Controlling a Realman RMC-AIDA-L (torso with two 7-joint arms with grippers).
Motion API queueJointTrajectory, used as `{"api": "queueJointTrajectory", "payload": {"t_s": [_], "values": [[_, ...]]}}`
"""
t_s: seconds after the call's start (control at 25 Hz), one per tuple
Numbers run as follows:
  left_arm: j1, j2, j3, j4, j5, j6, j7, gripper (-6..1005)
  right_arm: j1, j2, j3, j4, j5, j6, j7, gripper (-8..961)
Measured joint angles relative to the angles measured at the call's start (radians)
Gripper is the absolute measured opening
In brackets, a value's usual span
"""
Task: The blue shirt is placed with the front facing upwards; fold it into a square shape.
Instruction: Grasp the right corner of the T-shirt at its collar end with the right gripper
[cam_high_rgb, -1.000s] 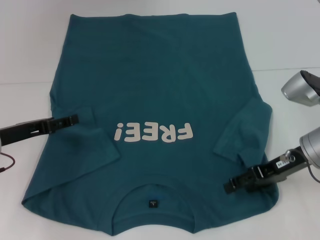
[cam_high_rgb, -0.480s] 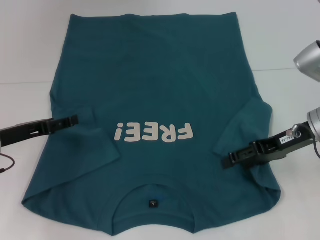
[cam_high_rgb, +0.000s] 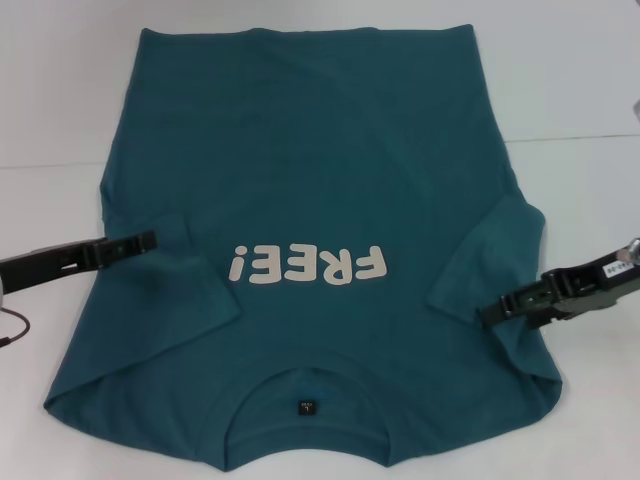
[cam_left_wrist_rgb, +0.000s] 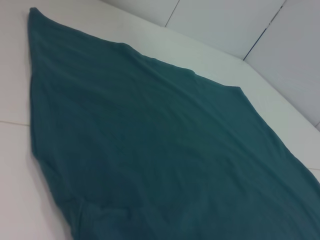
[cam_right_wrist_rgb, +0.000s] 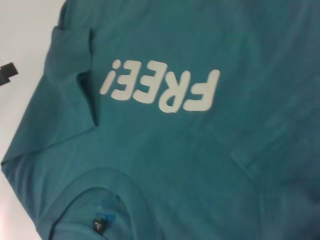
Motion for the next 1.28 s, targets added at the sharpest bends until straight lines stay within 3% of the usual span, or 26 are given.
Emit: {"api": "queueJointTrajectory", "payload": {"t_s": [0.84, 1.28], "values": [[-0.001, 0.001, 0.001, 0.007, 0.001, -0.001, -0.003, 875, -0.013, -0.004, -0.008, -0.002, -0.211, -0.035, 0.025, 907], [-0.001, 0.0, 0.001, 0.007, 0.001, -0.001, -0.001, 875, 0.007, 0.025, -0.013, 0.003, -0.26, 0.008, 0.066, 908]]}}
